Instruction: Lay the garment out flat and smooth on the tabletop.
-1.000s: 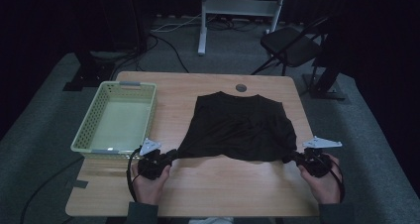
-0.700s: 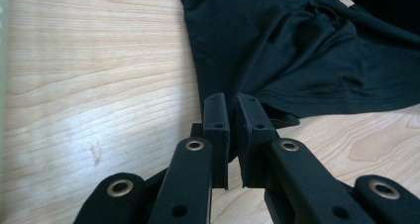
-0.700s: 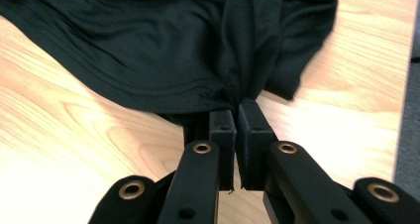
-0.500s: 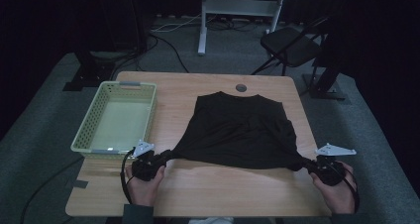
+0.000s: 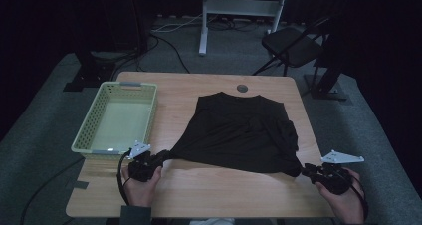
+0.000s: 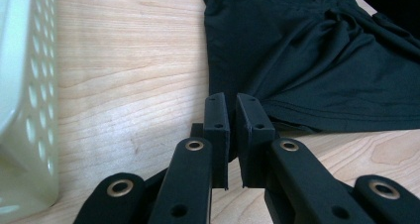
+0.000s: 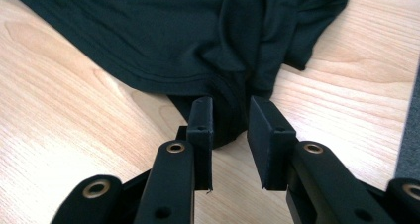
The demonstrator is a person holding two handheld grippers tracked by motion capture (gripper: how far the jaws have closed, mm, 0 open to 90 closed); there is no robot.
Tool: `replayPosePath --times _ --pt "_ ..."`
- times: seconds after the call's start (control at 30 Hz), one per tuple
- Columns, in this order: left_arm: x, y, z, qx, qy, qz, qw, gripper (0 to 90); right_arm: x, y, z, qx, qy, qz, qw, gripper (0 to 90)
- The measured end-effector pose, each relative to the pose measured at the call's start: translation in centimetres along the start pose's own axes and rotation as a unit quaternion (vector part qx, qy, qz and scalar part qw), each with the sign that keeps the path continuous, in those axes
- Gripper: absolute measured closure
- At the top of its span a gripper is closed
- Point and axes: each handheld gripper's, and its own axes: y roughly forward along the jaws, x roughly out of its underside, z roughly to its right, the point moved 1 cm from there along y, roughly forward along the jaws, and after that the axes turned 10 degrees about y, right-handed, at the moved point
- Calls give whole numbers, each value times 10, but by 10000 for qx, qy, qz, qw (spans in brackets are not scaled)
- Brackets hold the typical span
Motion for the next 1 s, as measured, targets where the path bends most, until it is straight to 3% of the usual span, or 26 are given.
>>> replayPosePath --times 0.27,0.6,0.83,1.0 --pt "1 1 -2 -23 -35 0 10000 848 4 -3 14 -5 394 324 9987 707" --pt "3 2 -3 -13 -62 -9 10000 848 17 19 22 210 729 195 9969 679" --pt "3 2 -2 -3 -75 -17 10000 848 18 30 14 148 721 166 9972 645" --pt "3 2 -3 3 -83 -6 10000 848 20 38 9 338 615 95 9975 611"
